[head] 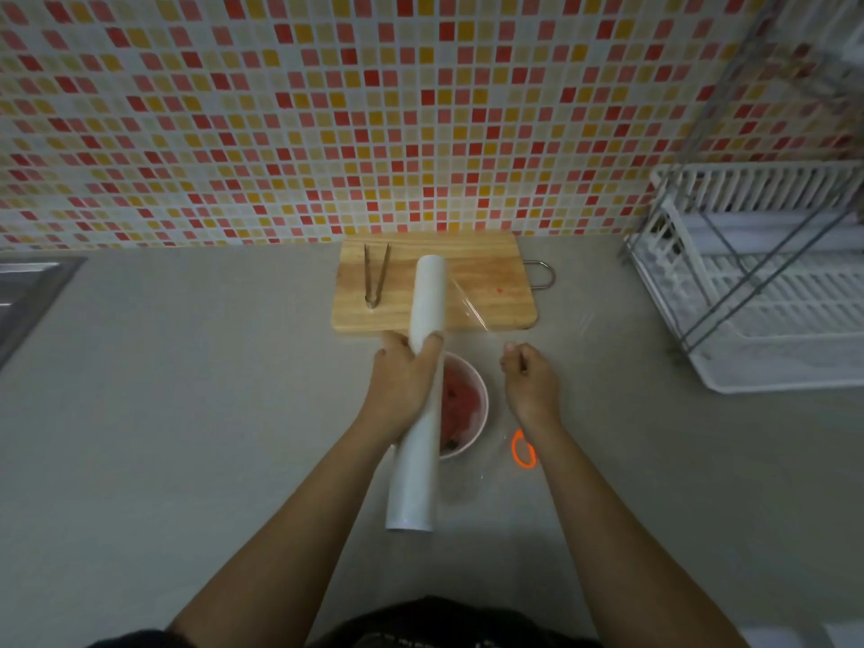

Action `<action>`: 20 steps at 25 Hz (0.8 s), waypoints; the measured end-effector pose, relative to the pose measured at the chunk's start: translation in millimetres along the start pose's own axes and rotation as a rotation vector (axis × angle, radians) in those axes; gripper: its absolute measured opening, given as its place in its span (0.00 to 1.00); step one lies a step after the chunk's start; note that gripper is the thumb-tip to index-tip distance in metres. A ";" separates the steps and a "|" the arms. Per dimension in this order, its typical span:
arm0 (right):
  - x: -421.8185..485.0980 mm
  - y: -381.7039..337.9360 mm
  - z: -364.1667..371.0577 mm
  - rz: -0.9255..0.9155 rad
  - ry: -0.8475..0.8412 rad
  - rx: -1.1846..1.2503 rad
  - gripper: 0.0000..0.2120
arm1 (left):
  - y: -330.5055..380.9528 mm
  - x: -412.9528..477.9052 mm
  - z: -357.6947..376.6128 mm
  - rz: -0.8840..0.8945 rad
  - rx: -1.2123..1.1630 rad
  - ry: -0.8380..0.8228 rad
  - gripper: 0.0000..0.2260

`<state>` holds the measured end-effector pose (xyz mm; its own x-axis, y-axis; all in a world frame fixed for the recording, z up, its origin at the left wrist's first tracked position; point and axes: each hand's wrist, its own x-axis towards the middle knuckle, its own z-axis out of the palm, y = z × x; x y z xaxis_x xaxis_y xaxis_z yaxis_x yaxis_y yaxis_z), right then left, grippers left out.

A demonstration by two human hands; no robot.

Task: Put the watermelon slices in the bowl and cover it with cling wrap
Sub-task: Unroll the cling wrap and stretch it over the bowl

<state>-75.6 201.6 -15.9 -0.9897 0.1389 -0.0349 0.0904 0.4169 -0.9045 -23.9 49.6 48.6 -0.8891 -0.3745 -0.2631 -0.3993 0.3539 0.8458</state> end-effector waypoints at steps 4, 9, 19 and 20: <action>-4.6 9.4 9.2 0.003 0.006 -0.004 0.16 | -6.9 0.3 -7.1 -0.028 0.079 0.027 0.23; -3.7 13.3 9.1 -0.018 0.049 0.008 0.17 | -12.3 5.8 -24.5 -0.177 -0.092 -0.025 0.18; -6.8 16.1 15.5 -0.012 0.014 0.028 0.18 | -28.8 -0.8 -38.3 0.030 0.160 0.094 0.20; -7.2 14.7 16.5 -0.008 -0.001 0.032 0.18 | -31.1 -0.8 -39.1 0.032 0.175 0.112 0.19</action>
<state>-69.0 191.8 -35.9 -0.9904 0.1352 -0.0281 0.0791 0.3887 -0.9180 -2.0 5.4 40.6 -0.8755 -0.4502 -0.1755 -0.4124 0.5070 0.7569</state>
